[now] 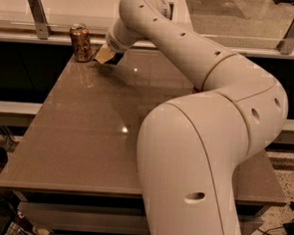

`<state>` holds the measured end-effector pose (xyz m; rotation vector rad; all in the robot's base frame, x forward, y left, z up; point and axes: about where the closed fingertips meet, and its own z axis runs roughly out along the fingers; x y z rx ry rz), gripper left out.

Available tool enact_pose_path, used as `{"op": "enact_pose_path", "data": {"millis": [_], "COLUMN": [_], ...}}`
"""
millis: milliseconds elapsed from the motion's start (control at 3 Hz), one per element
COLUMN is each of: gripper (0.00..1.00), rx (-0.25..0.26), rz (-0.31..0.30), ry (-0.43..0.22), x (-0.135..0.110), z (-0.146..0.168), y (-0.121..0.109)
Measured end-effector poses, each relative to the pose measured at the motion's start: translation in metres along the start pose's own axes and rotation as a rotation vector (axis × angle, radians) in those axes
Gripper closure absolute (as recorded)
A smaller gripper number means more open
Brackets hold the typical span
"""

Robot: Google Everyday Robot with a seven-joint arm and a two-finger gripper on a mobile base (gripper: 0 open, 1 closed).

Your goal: Move rxbar chocolate near orange can

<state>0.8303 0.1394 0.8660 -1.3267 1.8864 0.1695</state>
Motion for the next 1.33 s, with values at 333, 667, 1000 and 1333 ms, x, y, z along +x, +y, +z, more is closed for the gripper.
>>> {"op": "enact_pose_path", "data": {"millis": [333, 667, 1000, 1333], "gripper": [0.59, 0.36, 0.12, 0.00], "rx": [-0.004, -0.008, -0.012, -0.016], "rz": [0.000, -0.001, -0.001, -0.001], "ry": [0.002, 0.004, 0.006, 0.008], "x": [0.0008, 0.0012, 0.0019, 0.0024], "z": [0.0026, 0.0054, 0.0081, 0.0105], "y": [0.0018, 0.0037, 0.0056, 0.0073]}}
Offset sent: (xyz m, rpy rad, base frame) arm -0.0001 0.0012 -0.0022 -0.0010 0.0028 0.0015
